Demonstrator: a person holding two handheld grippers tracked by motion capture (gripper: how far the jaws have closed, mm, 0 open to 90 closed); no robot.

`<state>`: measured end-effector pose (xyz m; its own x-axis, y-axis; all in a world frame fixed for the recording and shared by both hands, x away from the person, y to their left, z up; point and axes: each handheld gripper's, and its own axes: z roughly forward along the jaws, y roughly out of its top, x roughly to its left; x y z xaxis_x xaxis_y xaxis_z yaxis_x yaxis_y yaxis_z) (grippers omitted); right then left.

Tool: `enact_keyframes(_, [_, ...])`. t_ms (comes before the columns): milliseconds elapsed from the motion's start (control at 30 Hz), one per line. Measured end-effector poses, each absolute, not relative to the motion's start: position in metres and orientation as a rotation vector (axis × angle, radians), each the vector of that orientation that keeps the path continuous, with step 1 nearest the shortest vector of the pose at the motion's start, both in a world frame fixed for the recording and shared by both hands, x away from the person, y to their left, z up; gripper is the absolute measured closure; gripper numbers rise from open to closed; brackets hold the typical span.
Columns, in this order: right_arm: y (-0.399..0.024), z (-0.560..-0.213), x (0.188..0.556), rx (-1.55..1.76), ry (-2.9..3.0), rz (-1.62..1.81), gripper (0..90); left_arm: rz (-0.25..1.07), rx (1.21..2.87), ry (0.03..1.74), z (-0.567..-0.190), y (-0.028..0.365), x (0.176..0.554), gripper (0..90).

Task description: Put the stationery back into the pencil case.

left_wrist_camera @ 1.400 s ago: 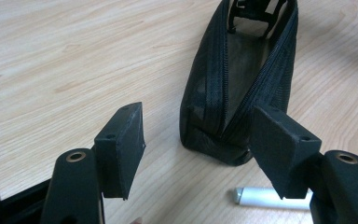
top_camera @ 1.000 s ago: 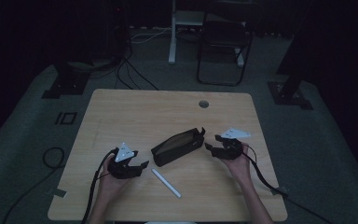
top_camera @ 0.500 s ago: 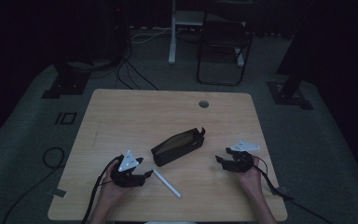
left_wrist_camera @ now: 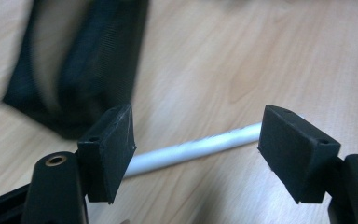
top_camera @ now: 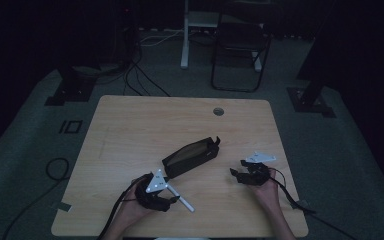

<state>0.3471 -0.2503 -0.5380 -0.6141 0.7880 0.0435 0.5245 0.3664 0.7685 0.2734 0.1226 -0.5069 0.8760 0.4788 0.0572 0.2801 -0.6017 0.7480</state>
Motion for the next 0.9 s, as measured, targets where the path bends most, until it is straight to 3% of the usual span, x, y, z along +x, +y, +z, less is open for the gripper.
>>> enact_keyframes(400, [-0.251, -0.540, 0.347, 1.147, 2.308, 1.091, 36.8, 0.211, 2.383, 0.452, -0.534, 0.094, 0.286, 26.0])
enact_keyframes(667, [-0.251, -0.542, 0.348, 1.152, 2.311, 1.086, 36.8, 0.199, 2.376, 0.482, -0.539, 0.106, 0.286, 40.6])
enact_keyframes(900, [-0.251, -0.547, 0.348, 1.159, 2.317, 1.063, 36.8, 0.209, 2.363, 0.491, -0.540, 0.112, 0.285, 43.2])
